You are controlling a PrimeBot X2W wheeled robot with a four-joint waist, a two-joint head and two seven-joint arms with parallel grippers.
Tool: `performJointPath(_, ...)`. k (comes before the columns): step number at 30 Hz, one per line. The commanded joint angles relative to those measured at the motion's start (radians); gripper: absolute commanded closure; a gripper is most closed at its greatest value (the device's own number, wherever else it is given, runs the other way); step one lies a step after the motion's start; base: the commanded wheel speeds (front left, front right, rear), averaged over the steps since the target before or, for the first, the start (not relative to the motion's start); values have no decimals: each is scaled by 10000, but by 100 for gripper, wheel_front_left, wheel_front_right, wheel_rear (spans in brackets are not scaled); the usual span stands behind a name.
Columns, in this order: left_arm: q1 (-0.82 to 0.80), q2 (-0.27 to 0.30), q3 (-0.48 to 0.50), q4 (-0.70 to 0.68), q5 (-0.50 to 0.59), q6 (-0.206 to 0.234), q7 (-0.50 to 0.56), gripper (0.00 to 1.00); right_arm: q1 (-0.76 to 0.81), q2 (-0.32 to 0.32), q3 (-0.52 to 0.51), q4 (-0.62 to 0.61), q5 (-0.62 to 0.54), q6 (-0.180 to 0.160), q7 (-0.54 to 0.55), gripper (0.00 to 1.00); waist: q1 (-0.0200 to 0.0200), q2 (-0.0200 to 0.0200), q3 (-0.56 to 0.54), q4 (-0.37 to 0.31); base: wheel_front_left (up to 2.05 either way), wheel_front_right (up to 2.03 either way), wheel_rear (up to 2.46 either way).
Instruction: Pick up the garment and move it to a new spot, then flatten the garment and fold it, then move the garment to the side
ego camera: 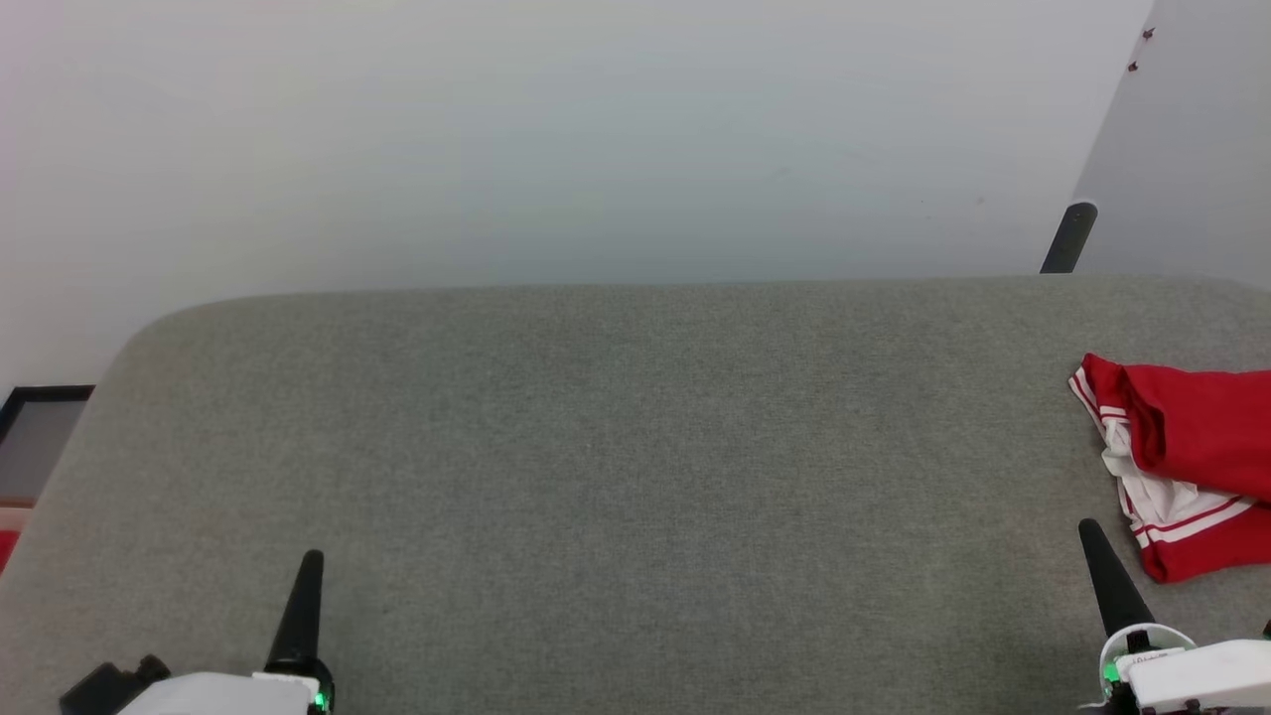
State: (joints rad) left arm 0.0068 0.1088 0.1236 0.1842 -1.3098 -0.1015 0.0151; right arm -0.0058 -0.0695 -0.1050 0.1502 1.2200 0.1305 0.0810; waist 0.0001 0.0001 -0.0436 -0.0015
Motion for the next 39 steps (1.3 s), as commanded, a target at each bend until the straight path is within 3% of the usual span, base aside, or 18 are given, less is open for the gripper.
performJointPath(1, -216, 6, 2, -7, -218, -99, 66, 100, -217, 12, -31, 0, 280, 6, 44, 100, -1, -1, 17, 1, 0, 0, 0)
performJointPath(39, -1076, -510, -81, 527, -2585, -287, 876, 100, -951, 180, -91, 821, 3349, 4, 300, 100, -1, -1, 378, 12, 0, 0, 0)
